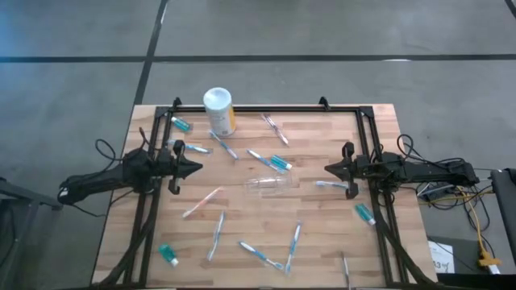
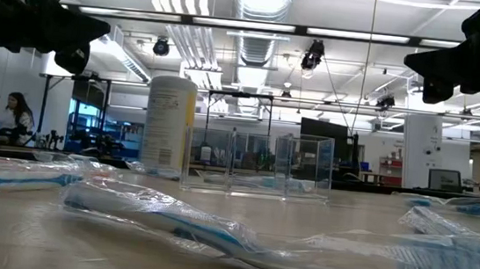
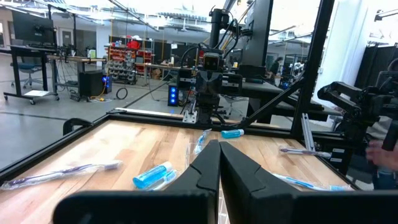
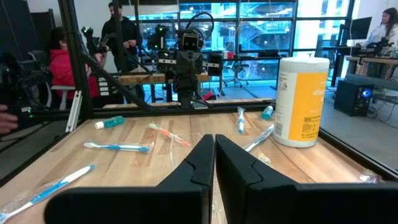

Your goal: Pick & Place toothbrushing station

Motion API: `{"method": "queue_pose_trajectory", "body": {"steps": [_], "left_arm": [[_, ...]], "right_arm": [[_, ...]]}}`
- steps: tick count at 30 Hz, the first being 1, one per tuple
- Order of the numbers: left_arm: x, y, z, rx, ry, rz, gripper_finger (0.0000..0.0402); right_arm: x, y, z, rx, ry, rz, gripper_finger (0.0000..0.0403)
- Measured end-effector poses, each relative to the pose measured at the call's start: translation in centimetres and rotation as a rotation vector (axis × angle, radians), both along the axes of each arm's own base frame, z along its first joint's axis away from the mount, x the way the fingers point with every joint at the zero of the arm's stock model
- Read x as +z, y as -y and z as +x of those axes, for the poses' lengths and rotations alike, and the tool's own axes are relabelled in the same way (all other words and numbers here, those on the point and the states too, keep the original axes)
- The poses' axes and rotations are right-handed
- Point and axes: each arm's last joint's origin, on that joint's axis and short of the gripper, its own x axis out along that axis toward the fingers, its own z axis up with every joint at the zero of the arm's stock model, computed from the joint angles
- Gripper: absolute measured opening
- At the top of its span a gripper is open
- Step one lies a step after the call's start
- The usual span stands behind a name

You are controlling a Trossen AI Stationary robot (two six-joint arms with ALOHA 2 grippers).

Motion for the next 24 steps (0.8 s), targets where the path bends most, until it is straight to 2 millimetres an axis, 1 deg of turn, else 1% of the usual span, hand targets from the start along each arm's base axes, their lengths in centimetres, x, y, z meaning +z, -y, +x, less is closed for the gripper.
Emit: {"method": "queue_pose_trajectory", "body": {"steps": [14, 16, 22, 24], "left_arm": [[0.10, 0.00, -0.01, 0.002, 0.011, 0.004, 0.0012], [0.08, -0.07, 0.00, 0.024, 0.008, 0.001, 0.0012], [0.18, -0.15, 0.01, 0.040, 0.023, -0.100, 0.0012], [0.54, -0.18, -0.04, 0.051, 0.060, -0.088, 0.0012]], "right_arm": [[0.08, 0.00, -0.01, 0.000, 0.008, -0.002, 0.0013], [0.09, 0.00, -0.01, 0.000, 0.009, -0.002, 0.0013], [0.15, 0.00, -0.01, 0.000, 0.016, -0.001, 0.0013], [0.17, 0.00, -0.01, 0.000, 0.018, 0.001, 0.0013]]}}
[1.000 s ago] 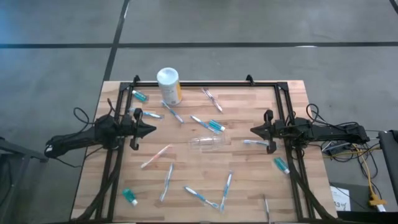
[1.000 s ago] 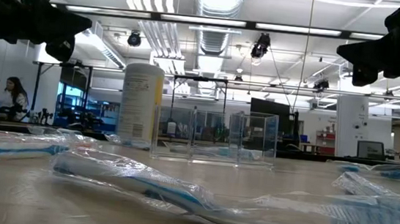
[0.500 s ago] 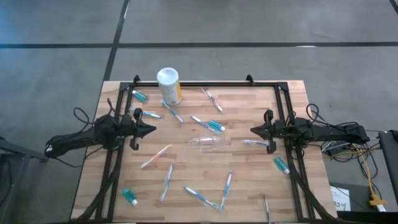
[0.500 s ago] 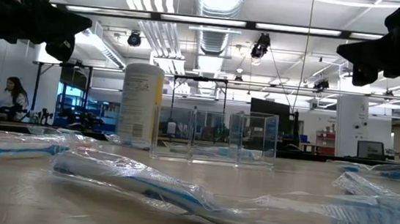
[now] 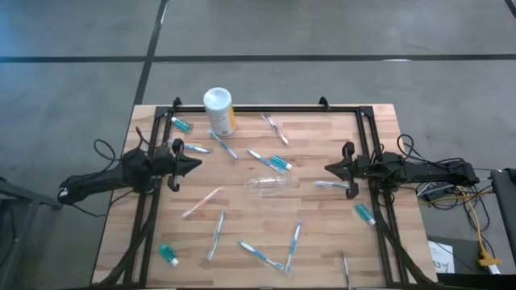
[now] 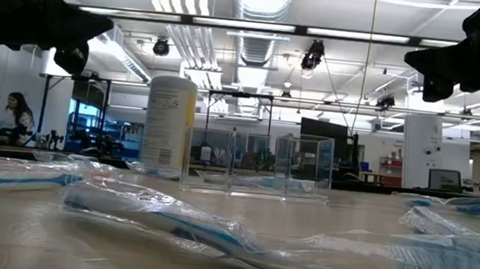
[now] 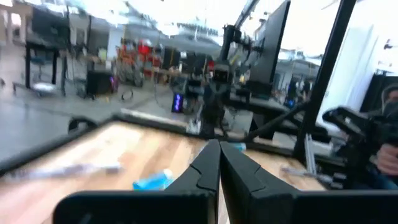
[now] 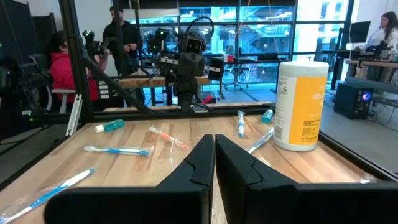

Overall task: Pick & Place toothbrushing station
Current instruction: Put the blue mouthwash into the transparent organizer

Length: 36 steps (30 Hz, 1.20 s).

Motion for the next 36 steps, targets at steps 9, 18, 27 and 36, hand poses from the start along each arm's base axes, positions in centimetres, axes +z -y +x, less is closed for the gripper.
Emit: {"method": "queue_pose_trajectory", "body": {"steps": [9, 18, 27, 36], "left_arm": [[0.7, 0.0, -0.1, 0.003, 0.073, 0.002, 0.0012], [0.7, 0.0, -0.1, -0.018, 0.081, -0.057, 0.0012], [1.0, 0.1, -0.2, -0.023, 0.057, -0.020, 0.0012], [4.3, 0.2, -1.0, 0.020, -0.047, -0.006, 0.0004]], "right_arm": [[0.1, 0.0, 0.0, 0.003, 0.014, 0.017, 0.0013], [0.3, 0.0, 0.0, 0.003, 0.036, 0.016, 0.0013], [0.3, 0.0, 0.0, 0.003, 0.032, 0.016, 0.0013], [0.3, 0.0, 0.0, 0.002, 0.028, 0.017, 0.0013]]}}
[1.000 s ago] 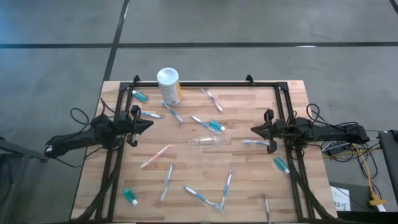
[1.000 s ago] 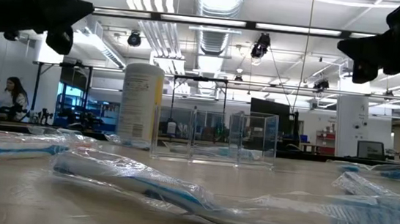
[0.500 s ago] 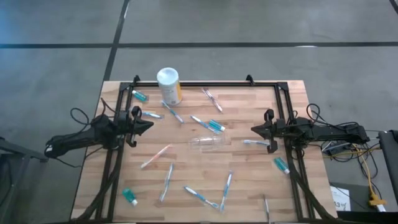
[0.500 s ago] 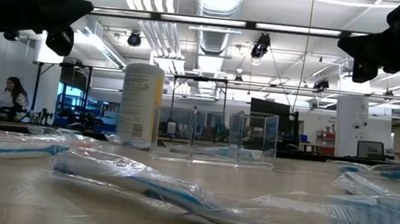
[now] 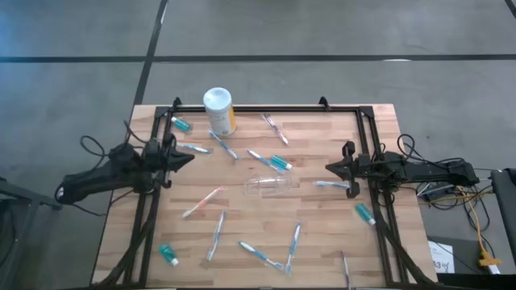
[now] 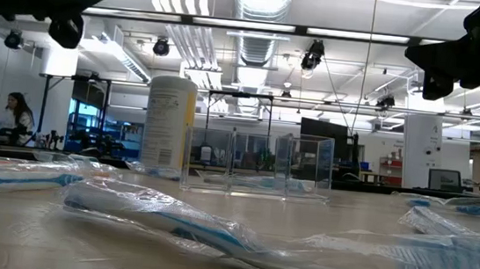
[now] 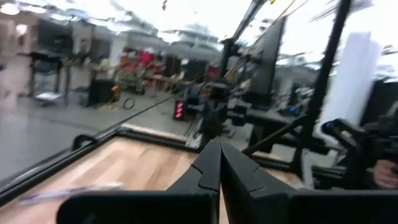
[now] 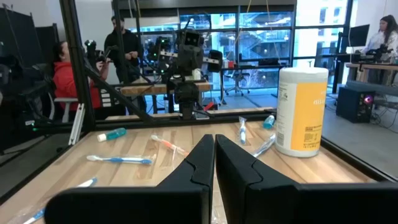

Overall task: Pick & Place toothbrushing station
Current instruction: Put the blue mouthwash into the transparent organizer

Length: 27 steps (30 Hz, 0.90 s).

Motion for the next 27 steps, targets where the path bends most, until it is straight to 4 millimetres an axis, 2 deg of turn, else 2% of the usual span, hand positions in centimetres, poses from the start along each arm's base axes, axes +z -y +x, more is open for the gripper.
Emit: {"method": "queue_pose_trajectory", "body": {"steps": [5, 11, 15, 20, 27], "left_arm": [[2.1, -0.3, -0.7, 0.135, -0.080, -0.064, 0.0004], [3.7, -0.9, -0.7, 0.347, -0.289, -0.143, 0.0005], [5.1, -1.2, 0.7, 0.368, -0.373, -0.134, 0.0005], [7.2, -1.8, 2.9, 0.415, -0.526, -0.025, 0.0003], [12.4, -3.2, 5.7, 0.505, -0.739, 0.087, 0.0002]], "right_arm": [[0.0, 0.0, 0.0, 0.001, 0.000, 0.007, 0.0013], [0.0, 0.0, 0.0, 0.001, -0.001, 0.010, 0.0013], [0.0, 0.0, 0.0, 0.001, -0.001, 0.008, 0.0013], [0.1, 0.0, 0.0, 0.001, 0.006, 0.009, 0.0013], [0.1, 0.0, 0.0, 0.000, 0.009, 0.007, 0.0013]]}}
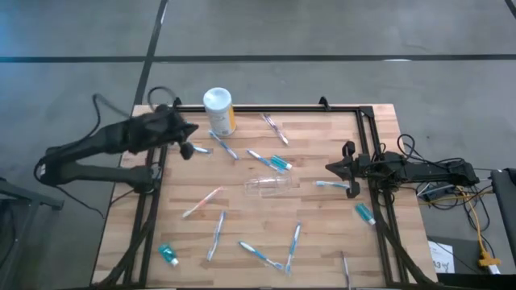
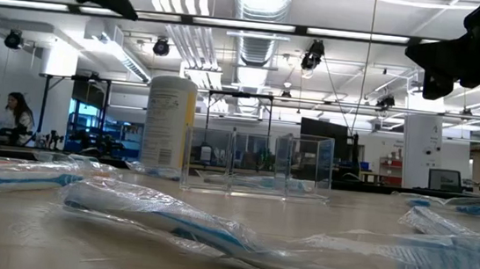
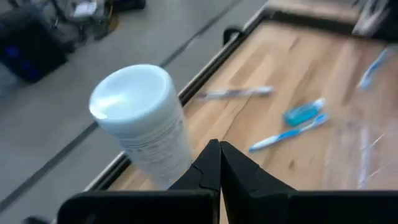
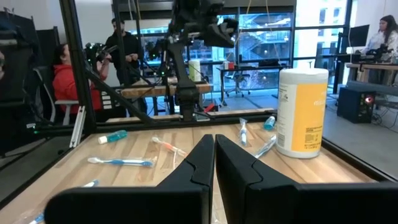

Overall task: Pick & Place toothbrushing station
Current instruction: Put the blue mouthwash into the transparent organizer

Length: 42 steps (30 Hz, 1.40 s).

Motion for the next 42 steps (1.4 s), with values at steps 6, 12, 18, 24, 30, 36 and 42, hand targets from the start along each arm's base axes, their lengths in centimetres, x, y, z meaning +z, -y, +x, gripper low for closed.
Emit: {"method": "queue_pose_trajectory", "body": {"steps": [6, 12, 18, 24, 30, 36, 42], "left_arm": [[2.5, -0.6, 3.0, -0.141, -0.102, -0.040, 0.0012], [2.5, -0.9, 4.9, -0.210, -0.101, -0.067, 0.0007], [2.1, -1.7, 4.6, -0.194, -0.188, -0.024, 0.0008], [-0.3, -6.0, 3.5, -0.007, -0.539, -0.086, 0.0011], [-2.5, -8.9, 3.7, -0.205, -0.837, -0.078, 0.0010], [-4.6, -11.5, 3.2, -0.346, -1.023, -0.141, 0.0043], [-5.7, -14.3, 1.4, -0.363, -1.044, -0.241, 0.0111]], "right_arm": [[0.0, 0.0, 0.0, 0.000, -0.001, 0.000, 0.0013], [-0.1, 0.0, 0.0, 0.000, -0.007, 0.000, 0.0013], [-0.2, 0.0, 0.0, 0.000, -0.021, 0.003, 0.0013], [-0.1, 0.0, 0.0, -0.004, -0.007, 0.000, 0.0013], [0.0, 0.0, 0.0, -0.004, 0.000, 0.000, 0.0013], [0.0, 0.1, 0.0, -0.031, 0.000, -0.005, 0.0013], [0.0, 0.1, 0.0, -0.033, -0.001, -0.015, 0.0013]]}}
